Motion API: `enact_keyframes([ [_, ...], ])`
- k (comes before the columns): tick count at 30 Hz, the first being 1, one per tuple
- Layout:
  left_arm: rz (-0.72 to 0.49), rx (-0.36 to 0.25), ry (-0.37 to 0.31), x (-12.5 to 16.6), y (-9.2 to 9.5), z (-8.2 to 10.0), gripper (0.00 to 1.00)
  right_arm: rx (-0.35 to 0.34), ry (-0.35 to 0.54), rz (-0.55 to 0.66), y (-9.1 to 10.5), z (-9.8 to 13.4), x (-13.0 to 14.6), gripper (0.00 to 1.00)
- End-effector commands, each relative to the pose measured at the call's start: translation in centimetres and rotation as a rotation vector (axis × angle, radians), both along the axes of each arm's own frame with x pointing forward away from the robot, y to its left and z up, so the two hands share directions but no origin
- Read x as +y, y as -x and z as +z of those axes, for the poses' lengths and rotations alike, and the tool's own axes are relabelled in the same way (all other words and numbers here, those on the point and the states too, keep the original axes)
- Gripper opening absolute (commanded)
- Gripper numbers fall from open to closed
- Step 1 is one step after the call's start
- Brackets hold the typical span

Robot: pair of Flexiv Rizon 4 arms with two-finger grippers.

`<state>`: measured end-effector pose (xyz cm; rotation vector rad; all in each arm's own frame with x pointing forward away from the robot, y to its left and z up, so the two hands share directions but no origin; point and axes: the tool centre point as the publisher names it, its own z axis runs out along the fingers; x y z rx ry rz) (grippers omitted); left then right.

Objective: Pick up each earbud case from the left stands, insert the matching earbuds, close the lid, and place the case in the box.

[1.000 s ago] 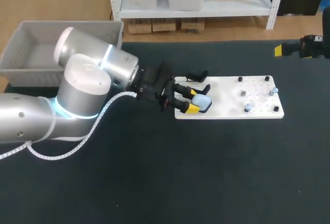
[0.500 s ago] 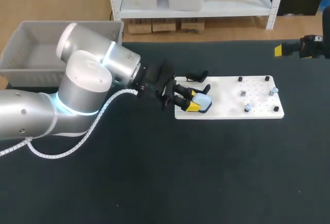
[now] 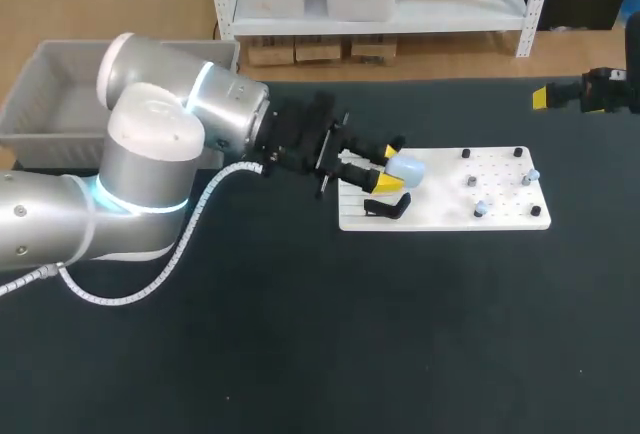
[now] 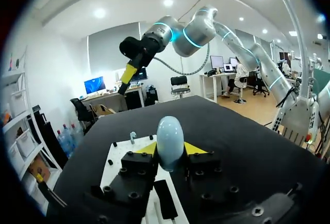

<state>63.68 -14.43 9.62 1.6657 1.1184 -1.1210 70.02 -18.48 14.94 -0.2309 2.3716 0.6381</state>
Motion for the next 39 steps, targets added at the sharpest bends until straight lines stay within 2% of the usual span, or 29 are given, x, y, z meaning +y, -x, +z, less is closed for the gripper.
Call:
enact_keyframes([
  [1, 0.045, -0.023, 0.088, 0.0, 0.3, 0.3, 0.0, 0.0, 0.001, 0.0, 0.0, 0.0, 0.0, 1.0],
  [3, 0.059, -0.008, 0.137, 0.2, 0.0, 0.2, 0.0, 0.0, 0.001, 0.0, 0.0, 0.0, 0.0, 1.0],
  [7, 0.073, 0.008, 0.156, 0.3, -0.3, 0.1, 0.0, 0.0, 0.001, 0.0, 0.0, 0.0, 0.0, 1.0],
  [12, 0.108, 0.043, 0.218, 0.8, -0.6, 0.0, 0.0, 0.0, 0.001, 0.0, 0.0, 0.0, 0.0, 1.0],
  [18, 0.093, 0.061, 0.259, 0.9, -0.9, 0.0, 0.0, 0.0, 0.001, 0.0, 0.0, 0.0, 0.0, 1.0],
  [26, 0.04, 0.109, 0.249, 0.5, -1.2, 0.2, 0.0, 0.0, 0.001, 0.0, 0.0, 0.0, 0.0, 1.0],
  [39, 0.043, 0.112, 0.24, 0.4, -1.2, 0.2, 0.0, 0.0, 0.001, 0.0, 0.0, 0.0, 0.0, 1.0],
])
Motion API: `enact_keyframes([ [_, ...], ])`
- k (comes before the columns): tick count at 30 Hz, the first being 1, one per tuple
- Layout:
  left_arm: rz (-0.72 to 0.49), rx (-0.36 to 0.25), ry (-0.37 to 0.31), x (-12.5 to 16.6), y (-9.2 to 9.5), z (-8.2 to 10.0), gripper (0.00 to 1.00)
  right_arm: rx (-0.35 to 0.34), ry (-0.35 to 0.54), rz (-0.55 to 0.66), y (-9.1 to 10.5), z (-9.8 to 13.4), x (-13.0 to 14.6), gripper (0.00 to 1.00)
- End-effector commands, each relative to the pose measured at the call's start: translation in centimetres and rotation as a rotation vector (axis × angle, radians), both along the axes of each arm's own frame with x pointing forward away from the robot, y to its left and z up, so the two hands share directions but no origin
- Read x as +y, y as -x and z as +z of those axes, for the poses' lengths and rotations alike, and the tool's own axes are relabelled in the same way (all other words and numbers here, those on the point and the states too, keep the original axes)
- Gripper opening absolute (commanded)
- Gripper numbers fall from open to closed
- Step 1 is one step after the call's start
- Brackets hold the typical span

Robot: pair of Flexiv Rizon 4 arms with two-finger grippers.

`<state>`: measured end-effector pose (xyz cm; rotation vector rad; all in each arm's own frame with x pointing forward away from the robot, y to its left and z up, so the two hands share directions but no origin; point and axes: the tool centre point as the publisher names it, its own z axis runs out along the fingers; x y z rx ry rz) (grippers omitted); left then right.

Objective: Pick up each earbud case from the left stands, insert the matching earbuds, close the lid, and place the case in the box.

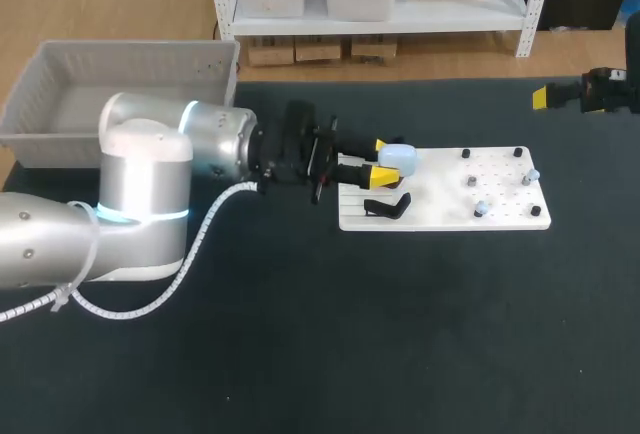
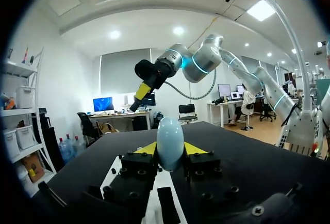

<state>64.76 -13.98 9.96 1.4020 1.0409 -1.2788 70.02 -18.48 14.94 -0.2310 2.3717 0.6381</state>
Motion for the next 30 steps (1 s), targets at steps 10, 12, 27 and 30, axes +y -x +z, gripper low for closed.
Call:
enact_keyframes([
  [10, -0.001, -0.001, 0.002, 0.0, -0.1, -0.1, 0.0, -0.039, 0.052, 0.045, 1.1, 0.6, 1.5, 1.0],
  [12, -0.001, -0.001, 0.002, 0.0, -0.1, -0.1, 0.0, -0.054, 0.054, 0.072, 2.0, 0.8, 2.5, 1.0],
  [27, -0.001, -0.001, 0.002, 0.0, -0.1, -0.1, 0.0, -0.024, 0.045, 0.241, 8.6, 0.9, 8.7, 1.0],
  [30, -0.001, -0.001, 0.002, 0.0, -0.1, -0.1, 0.0, -0.009, 0.049, 0.266, 9.5, 0.5, 9.9, 1.0],
])
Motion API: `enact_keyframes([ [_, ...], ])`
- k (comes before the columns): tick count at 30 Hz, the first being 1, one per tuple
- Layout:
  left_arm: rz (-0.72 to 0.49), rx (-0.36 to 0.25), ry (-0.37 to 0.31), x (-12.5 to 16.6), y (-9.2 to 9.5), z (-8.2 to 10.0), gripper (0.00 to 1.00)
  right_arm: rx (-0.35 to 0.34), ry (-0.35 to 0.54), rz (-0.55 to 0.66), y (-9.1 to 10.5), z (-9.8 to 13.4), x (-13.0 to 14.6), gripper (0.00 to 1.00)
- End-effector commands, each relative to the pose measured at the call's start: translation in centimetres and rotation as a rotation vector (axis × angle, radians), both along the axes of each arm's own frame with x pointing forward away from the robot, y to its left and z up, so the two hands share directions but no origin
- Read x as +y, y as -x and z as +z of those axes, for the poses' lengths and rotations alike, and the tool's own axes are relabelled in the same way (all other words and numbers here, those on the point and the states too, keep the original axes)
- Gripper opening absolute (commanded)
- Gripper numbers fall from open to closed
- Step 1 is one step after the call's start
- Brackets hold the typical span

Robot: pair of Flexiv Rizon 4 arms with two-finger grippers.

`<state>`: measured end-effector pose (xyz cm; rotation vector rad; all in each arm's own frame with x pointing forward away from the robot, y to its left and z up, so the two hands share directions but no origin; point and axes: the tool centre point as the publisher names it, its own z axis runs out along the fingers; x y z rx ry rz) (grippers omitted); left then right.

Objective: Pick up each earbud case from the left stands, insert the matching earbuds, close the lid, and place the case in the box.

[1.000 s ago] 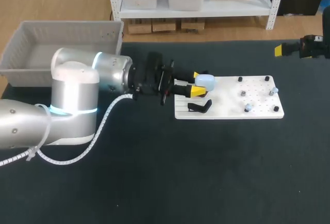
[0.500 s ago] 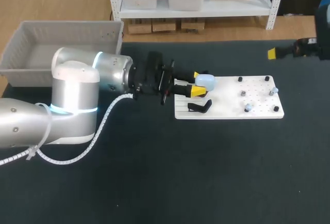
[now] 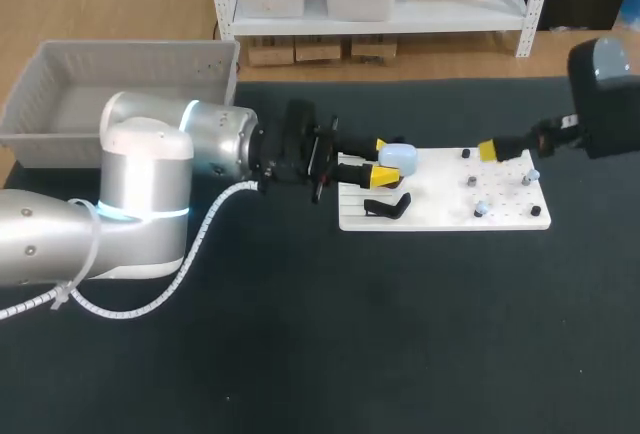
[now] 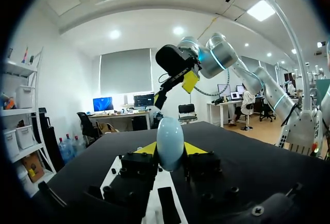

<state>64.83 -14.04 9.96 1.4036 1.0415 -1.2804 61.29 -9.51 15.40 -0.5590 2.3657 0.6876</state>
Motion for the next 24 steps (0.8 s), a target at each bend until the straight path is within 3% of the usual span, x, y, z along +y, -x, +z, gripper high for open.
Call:
enact_keyframes([
  [1, 0.001, -0.002, 0.003, 0.0, 0.0, -0.1, 0.0, 0.014, 0.001, 0.025, 1.0, -0.1, 1.5, 1.0],
  [9, 0.001, -0.002, 0.003, 0.0, 0.0, -0.1, 0.0, 0.032, -0.015, 0.1, 1.6, -1.1, 5.8, 1.0],
  [24, 0.001, -0.002, 0.003, 0.0, 0.0, -0.1, 0.0, 0.093, -0.015, 0.164, 0.6, -3.0, 9.3, 1.0],
])
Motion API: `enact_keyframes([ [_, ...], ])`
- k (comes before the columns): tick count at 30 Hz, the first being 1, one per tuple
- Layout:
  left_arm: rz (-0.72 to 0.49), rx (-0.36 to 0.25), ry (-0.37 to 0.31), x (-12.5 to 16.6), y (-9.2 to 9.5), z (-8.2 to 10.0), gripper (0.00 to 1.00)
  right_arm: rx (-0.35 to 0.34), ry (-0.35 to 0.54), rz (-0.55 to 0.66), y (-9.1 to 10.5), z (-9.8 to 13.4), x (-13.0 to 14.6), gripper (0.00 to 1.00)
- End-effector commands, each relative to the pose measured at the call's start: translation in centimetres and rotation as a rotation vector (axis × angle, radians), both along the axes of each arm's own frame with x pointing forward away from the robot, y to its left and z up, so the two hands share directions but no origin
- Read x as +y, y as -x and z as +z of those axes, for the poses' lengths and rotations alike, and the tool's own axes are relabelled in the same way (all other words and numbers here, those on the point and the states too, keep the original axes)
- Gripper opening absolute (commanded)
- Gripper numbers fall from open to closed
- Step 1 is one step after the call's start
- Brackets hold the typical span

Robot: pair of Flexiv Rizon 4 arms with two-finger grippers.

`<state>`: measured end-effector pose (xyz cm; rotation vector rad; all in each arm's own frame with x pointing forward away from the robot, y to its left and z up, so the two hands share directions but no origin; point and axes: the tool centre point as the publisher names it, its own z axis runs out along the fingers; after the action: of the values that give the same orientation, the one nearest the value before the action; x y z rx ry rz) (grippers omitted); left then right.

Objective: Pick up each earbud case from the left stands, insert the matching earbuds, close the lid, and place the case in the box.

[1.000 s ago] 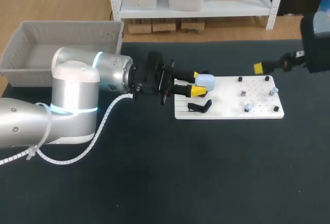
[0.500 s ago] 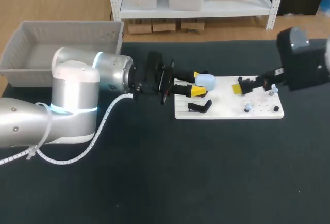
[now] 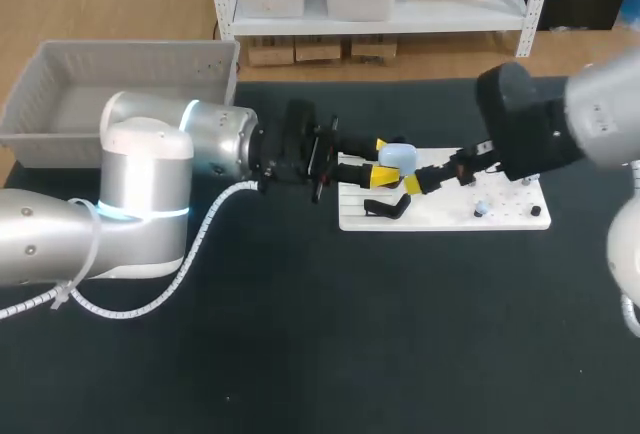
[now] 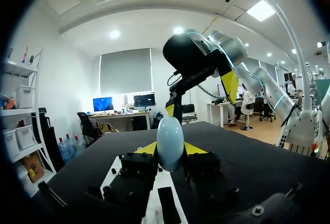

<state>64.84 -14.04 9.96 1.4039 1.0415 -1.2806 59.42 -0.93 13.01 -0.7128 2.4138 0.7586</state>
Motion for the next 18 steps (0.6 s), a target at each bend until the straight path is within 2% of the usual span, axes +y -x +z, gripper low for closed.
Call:
enact_keyframes([
  [1, 0.001, -0.002, 0.003, 0.0, 0.0, -0.1, 0.0, 0.035, -0.026, 0.032, -1.5, -0.9, 0.9, 1.0],
  [9, 0.001, -0.002, 0.003, 0.0, 0.0, -0.1, 0.0, 0.074, -0.029, 0.02, -2.5, -2.2, 1.3, 1.0],
  [18, 0.001, -0.002, 0.003, 0.0, 0.0, -0.1, 0.0, 0.083, -0.037, 0.006, -3.2, -2.8, 1.3, 1.0],
])
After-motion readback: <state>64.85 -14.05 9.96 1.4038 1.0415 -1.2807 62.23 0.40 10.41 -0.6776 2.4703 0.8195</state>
